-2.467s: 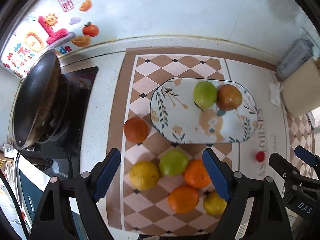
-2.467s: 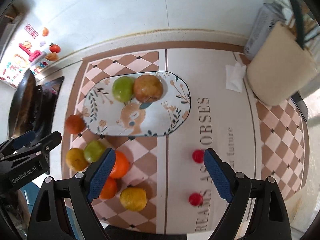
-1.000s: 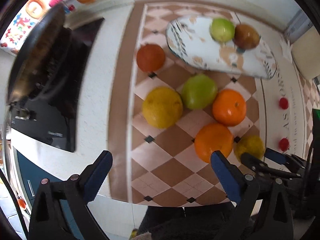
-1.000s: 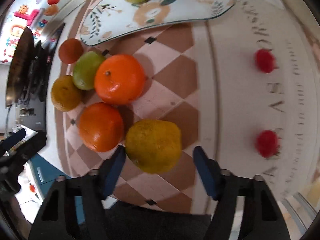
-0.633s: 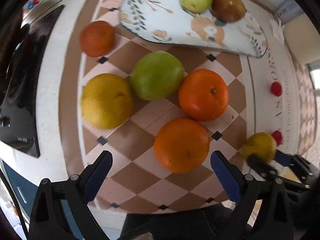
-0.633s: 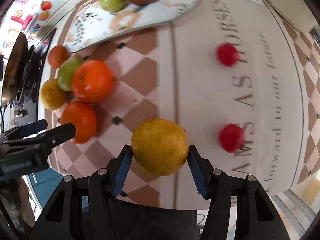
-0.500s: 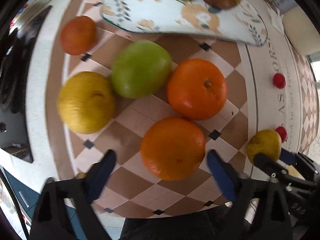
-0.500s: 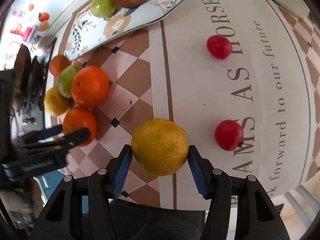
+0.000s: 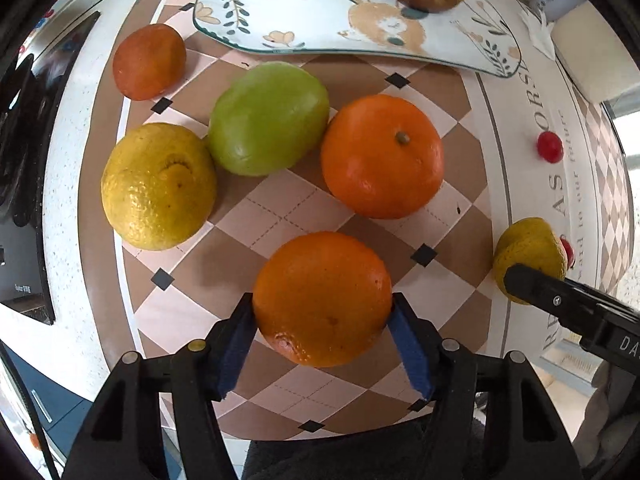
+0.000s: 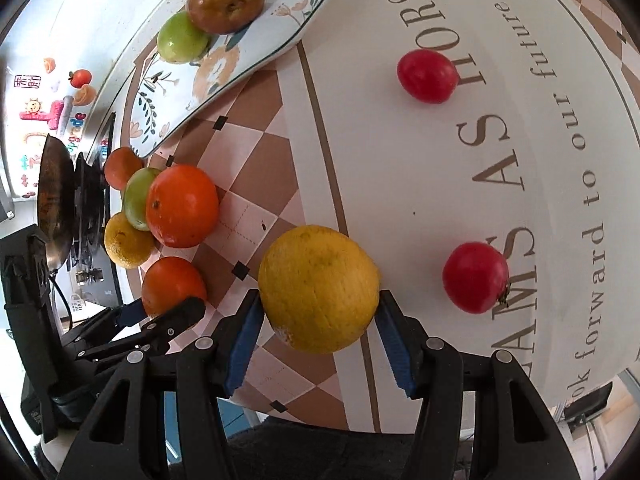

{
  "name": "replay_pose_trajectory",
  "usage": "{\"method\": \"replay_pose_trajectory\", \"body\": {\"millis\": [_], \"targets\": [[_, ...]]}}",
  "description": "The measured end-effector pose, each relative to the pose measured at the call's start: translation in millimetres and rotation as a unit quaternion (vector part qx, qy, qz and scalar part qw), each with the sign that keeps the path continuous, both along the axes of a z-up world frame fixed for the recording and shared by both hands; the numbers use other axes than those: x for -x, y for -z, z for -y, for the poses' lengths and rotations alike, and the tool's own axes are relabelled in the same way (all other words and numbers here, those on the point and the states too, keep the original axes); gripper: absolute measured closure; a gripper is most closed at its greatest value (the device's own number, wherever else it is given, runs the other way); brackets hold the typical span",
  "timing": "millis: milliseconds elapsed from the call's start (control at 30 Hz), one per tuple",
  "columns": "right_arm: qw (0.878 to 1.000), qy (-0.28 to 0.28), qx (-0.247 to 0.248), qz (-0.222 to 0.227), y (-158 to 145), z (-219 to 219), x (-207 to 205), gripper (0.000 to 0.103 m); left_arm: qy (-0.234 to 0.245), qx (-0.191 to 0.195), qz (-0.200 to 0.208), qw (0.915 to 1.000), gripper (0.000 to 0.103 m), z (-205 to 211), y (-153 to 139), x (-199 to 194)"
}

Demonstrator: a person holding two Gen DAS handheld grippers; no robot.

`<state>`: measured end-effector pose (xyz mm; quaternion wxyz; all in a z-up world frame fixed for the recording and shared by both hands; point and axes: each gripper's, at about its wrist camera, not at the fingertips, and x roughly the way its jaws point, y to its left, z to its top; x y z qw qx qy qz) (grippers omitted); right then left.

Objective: Organize fruits
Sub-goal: 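Grasp a yellow citrus with the right tool while the left tool grasps an orange, then place the yellow citrus on the plate with the right tool while the left places the orange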

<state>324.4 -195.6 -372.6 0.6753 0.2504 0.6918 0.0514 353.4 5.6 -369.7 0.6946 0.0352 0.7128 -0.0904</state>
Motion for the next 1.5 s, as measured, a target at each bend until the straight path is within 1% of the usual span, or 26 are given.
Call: {"method": "replay_pose_trajectory", "body": {"millis": [200,300,367,400,433,467,500,533,567,600,633,667,733,767,800,833,933,967,1033,1067,1100,1167,1300,1400,1433,1500], "targets": [[0.999,-0.022,0.037,0.015,-8,-12,-11,0.045,-0.007,0.002,0.004,1.0,0.04,-5,-3,7],[0.998,-0.023,0.045,0.024,-18,-11,-14,0.047,-0.018,0.015,0.004,0.9997,0.04,-18,-20,-6],[0.998,-0.019,0.041,0.036,-30,-6,-16,0.051,-0.023,0.032,0.014,0.9991,0.04,-25,-40,-11],[0.998,-0.018,0.038,0.041,-34,-5,-19,0.055,-0.024,0.039,0.02,0.9987,0.04,-25,-49,-16],[0.998,-0.014,0.029,0.049,-41,-3,-24,0.066,-0.026,0.048,0.03,0.998,0.04,-25,-62,-21],[0.998,-0.016,0.021,0.053,-45,-2,-29,0.069,-0.027,0.055,0.037,0.9974,0.04,-24,-71,-25],[0.998,-0.03,0.024,0.052,-48,-5,-35,0.069,-0.026,0.062,0.047,0.9966,0.04,-22,-80,-32],[0.996,-0.056,0.046,0.044,-48,-10,-43,0.069,-0.023,0.064,0.058,0.996,0.04,-19,-88,-40],[0.996,-0.058,0.061,0.042,-47,-11,-47,0.068,-0.021,0.062,0.069,0.9955,0.04,-13,-93,-50],[0.996,-0.062,0.058,0.042,-45,-12,-50,0.068,-0.019,0.06,0.079,0.9949,0.04,-11,-98,-59],[0.996,-0.064,0.04,0.039,-42,-11,-53,0.058,-0.018,0.059,0.084,0.9946,0.04,-9,-99,-65],[0.998,-0.055,0.023,0.02,-37,-7,-55,0.05,-0.019,0.057,0.087,0.9944,0.04,-6,-99,-74],[0.999,-0.045,-0.002,0.008,-31,-3,-57,0.047,-0.021,0.057,0.087,0.9943,0.04,-11,-103,-81],[0.999,-0.04,-0.026,0.008,-30,-3,-57,0.039,-0.023,0.056,0.086,0.9944,0.04,-10,-102,-82],[0.998,-0.035,-0.045,0.008,-28,-5,-58,0.035,-0.027,0.055,0.084,0.9946,0.04,-13,-102,-84],[0.998,-0.038,-0.054,0.008,-27,-9,-59,0.03,-0.03,0.054,0.081,0.9948,0.04,-14,-97,-86],[0.996,-0.078,-0.03,-0.016,-10,-31,-65,0.03,-0.039,0.051,0.069,0.9955,0.04,-10,-83,-89],[0.996,-0.085,-0.03,-0.02,-4,-37,-66,0.032,-0.041,0.05,0.066,0.9957,0.04,-10,-81,-89],[0.995,-0.09,-0.027,-0.02,5,-46,-67,0.043,-0.044,0.048,0.062,0.9959,0.04,-12,-79,-88],[0.995,-0.095,-0.024,-0.015,5,-50,-67,0.043,-0.044,0.046,0.063,0.996,0.04,-13,-79,-88],[0.995,-0.1,-0.012,-0.012,3,-54,-66,0.043,-0.045,0.044,0.064,0.996,0.04,-14,-81,-88],[0.994,-0.111,0.014,0.011,-6,-60,-66,0.043,-0.048,0.044,0.067,0.9956,0.04,-16,-84,-89],[0.994,-0.096,0.01,0.051,-43,-46,-76,0.043,-0.059,0.053,0.077,0.9939,0.04,-22,-98,-100],[0.993,-0.082,0.029,0.083,-63,-28,-105,0.043,-0.063,0.051,0.087,0.9929,0.04,-22,-105,-121],[0.992,-0.079,0.041,0.089,-64,-23,-119,0.043,-0.063,0.049,0.088,0.9929,0.04,-22,-106,-131],[0.991,-0.078,0.061,0.088,-59,-15,-143,0.043,-0.06,0.039,0.089,0.9935,0.04,-21,-102,-154]]}}
